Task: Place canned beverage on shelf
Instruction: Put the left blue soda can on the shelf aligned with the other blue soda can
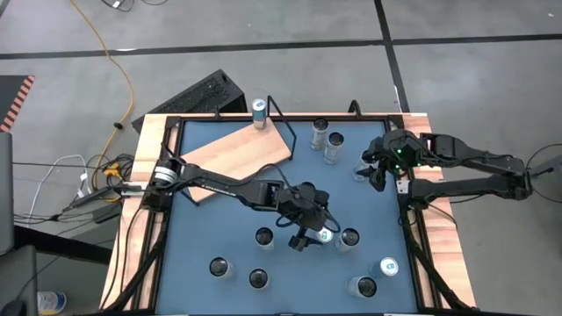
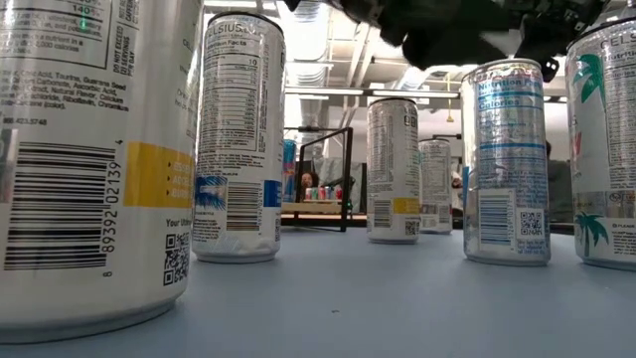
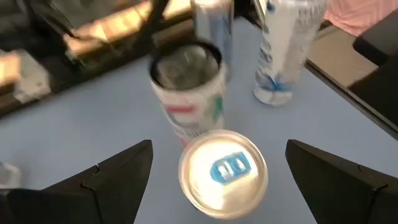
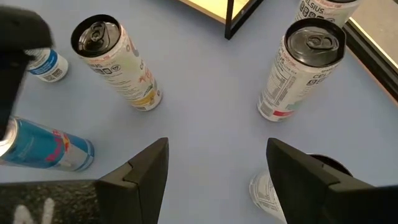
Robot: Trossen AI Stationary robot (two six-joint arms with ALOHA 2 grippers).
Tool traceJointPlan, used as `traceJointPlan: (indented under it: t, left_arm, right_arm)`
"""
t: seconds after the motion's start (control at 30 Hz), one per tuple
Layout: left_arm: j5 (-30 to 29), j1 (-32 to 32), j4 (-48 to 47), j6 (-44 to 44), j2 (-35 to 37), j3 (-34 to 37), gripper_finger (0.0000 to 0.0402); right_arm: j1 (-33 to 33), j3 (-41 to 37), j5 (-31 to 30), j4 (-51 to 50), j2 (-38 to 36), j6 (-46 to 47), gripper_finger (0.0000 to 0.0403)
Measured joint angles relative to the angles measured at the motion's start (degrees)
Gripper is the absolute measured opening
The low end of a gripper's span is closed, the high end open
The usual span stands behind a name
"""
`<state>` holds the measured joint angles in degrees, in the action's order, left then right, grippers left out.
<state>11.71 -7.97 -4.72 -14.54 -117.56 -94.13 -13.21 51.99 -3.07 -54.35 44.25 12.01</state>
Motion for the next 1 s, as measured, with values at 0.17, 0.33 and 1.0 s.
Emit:
traceJointPlan:
  t: [0.17,0.33,1.0]
  left_arm:
    - [0.2,0.0,0.8,1.1,-0.6,0.0,0.0355]
    - [0.8,0.0,0.8,1.8,-0.8,0.4,0.0355]
    - [-0.2,0.0,1.5,2.8,-3.6,0.3,0.0355]
  right_arm:
    - [0.0,0.0,0.0,0.0,0.0,0.0,0.0255]
    - [0.0,0.0,0.0,-0.1,0.0,0.0,0.0255]
    - [0.1,0.0,0.0,-0.2,0.0,0.0,0.0255]
